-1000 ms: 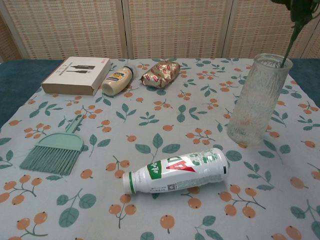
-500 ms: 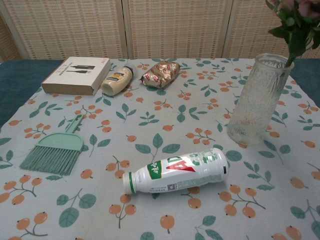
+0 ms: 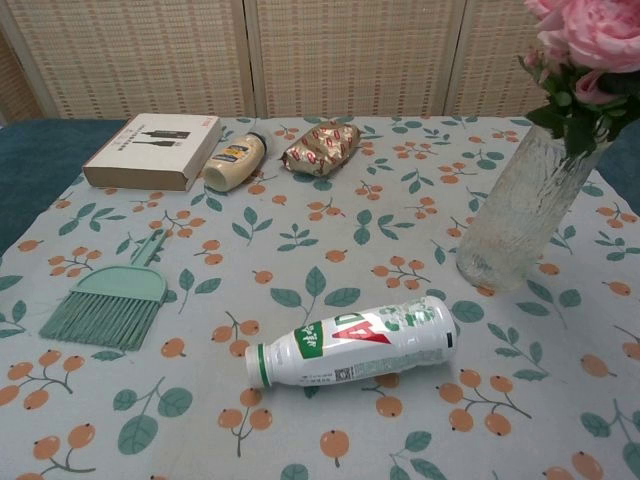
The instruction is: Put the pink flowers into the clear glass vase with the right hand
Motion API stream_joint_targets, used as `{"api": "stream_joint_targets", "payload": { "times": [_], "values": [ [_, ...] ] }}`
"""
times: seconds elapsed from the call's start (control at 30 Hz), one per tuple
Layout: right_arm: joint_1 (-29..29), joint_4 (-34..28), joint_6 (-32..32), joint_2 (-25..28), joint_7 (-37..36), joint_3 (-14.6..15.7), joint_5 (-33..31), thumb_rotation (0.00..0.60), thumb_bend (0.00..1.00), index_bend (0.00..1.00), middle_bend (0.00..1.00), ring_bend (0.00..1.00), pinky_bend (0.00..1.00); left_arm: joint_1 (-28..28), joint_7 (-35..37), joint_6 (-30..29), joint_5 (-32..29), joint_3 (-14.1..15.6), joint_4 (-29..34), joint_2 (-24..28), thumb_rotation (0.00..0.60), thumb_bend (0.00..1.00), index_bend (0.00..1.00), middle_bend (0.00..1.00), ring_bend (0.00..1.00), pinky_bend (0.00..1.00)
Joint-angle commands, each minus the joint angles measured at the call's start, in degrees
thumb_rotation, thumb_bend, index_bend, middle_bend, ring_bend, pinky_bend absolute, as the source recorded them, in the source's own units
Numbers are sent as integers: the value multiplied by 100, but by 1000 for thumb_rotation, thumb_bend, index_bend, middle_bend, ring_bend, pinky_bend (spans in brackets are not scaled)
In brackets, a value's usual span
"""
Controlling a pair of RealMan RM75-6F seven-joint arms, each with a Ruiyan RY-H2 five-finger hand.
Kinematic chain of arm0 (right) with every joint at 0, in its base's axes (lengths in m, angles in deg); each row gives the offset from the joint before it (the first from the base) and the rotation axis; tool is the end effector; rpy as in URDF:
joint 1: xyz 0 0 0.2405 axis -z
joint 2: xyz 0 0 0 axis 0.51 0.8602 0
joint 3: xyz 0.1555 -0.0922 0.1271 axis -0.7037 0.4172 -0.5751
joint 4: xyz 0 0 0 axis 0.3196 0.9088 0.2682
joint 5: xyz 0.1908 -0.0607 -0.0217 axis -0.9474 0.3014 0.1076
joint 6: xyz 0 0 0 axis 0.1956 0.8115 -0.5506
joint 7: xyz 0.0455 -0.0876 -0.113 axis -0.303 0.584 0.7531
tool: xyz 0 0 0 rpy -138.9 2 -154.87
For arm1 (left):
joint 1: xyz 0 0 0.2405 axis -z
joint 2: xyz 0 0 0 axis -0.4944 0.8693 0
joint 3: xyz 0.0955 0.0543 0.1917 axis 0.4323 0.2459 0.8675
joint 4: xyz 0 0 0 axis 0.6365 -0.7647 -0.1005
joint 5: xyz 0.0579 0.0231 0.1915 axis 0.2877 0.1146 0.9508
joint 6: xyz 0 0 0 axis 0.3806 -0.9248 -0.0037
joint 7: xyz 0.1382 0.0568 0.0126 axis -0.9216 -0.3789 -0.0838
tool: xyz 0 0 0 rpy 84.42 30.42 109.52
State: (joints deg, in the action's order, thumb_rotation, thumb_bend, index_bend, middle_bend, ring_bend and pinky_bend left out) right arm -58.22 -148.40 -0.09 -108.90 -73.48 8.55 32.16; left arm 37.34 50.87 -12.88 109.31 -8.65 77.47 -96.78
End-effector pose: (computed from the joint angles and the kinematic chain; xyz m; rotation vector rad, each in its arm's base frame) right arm -0.1681 -0.2833 0.1343 1.4493 -1.6786 1.4015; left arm -0.2731 0.1738 0.1103 -1.6482 -0.8438 -0.7590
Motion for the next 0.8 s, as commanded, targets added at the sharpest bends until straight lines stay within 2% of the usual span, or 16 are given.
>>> {"api": "stream_joint_targets", "payload": {
  "times": [0.03,0.3,0.4,0.5,0.6,0.63,0.7,0.73,0.77,0.8],
  "values": [
    [-1,125,48,-25,-161,21,117,600,33,24,1000,927,885,4,-9,13,-4,4,8,0,600,354,83,135,40,284],
    [165,292,499,-59,-75,23,249,600,9,0,1000,915,879,2,-22,-7,12,3,-16,-17,600,354,88,145,47,284],
    [434,203,1030,162,-79,110,633,600,9,0,1000,880,870,-1,0,-21,9,-5,-21,-13,600,354,89,144,47,284],
    [972,210,1861,393,682,306,947,600,8,46,1000,851,852,-8,44,-49,7,-15,-30,-4,600,354,91,144,47,284],
    [1673,334,2864,163,2330,452,848,600,8,129,969,816,836,-18,68,-75,3,-24,-39,2,600,353,91,143,47,284],
    [1924,475,3259,-102,2949,485,778,600,8,147,923,773,830,-19,69,-77,0,-25,-41,1,600,353,92,143,47,284],
    [2189,836,3686,-569,3579,535,726,600,8,150,726,619,811,-18,66,-83,10,-25,-39,2,600,353,92,142,47,284],
    [2290,1127,3823,-849,3707,577,718,600,8,127,520,445,721,-20,56,-91,14,-26,-39,-1,600,354,92,142,47,284],
    [2335,1336,3823,-997,3644,629,709,600,6,96,369,307,587,-20,43,-93,18,-25,-40,-2,600,353,92,142,46,284],
    [2366,1334,3737,-1041,3471,670,627,600,5,72,270,205,456,-19,29,-88,19,-24,-39,-3,600,353,93,142,47,284]
  ]
}}
